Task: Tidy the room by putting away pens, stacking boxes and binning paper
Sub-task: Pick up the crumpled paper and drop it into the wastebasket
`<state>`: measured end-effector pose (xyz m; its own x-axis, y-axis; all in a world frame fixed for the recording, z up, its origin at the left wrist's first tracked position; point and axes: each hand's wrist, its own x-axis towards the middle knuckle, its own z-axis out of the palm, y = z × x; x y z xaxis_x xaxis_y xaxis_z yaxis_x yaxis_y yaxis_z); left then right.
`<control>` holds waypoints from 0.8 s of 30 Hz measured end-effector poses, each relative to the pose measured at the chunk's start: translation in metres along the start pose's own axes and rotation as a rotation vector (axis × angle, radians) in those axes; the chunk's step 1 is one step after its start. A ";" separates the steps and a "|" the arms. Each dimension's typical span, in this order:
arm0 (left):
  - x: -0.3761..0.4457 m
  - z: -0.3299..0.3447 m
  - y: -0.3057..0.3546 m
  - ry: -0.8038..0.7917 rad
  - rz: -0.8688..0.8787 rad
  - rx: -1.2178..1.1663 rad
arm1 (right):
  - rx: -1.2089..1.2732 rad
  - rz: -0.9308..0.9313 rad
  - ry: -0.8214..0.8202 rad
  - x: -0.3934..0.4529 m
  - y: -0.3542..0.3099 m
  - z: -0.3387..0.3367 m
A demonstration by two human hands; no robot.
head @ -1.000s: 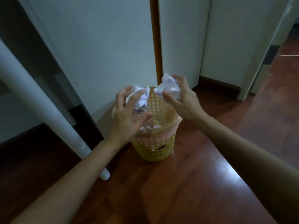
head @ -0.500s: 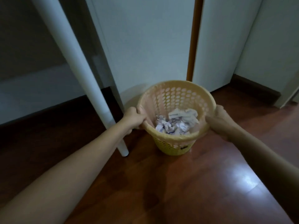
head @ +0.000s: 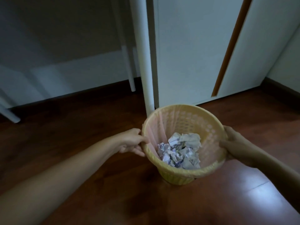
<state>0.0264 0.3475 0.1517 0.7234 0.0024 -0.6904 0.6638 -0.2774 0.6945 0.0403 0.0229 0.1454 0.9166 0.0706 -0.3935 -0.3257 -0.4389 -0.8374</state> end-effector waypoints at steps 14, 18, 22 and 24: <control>-0.032 -0.187 -0.105 0.238 0.050 -0.331 | 0.362 0.028 -0.219 0.025 -0.063 0.202; -0.009 -0.223 -0.095 0.320 0.057 -0.447 | 0.487 0.116 -0.328 0.058 -0.098 0.259; 0.025 -0.236 -0.071 0.402 0.102 -0.570 | 0.608 0.162 -0.258 0.090 -0.139 0.286; 0.042 -0.235 -0.054 0.440 0.135 -0.617 | 0.653 0.124 -0.228 0.111 -0.154 0.294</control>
<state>0.0654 0.5884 0.1331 0.7289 0.4248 -0.5369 0.4562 0.2834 0.8435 0.1241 0.3614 0.1191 0.8153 0.2722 -0.5111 -0.5631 0.1665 -0.8095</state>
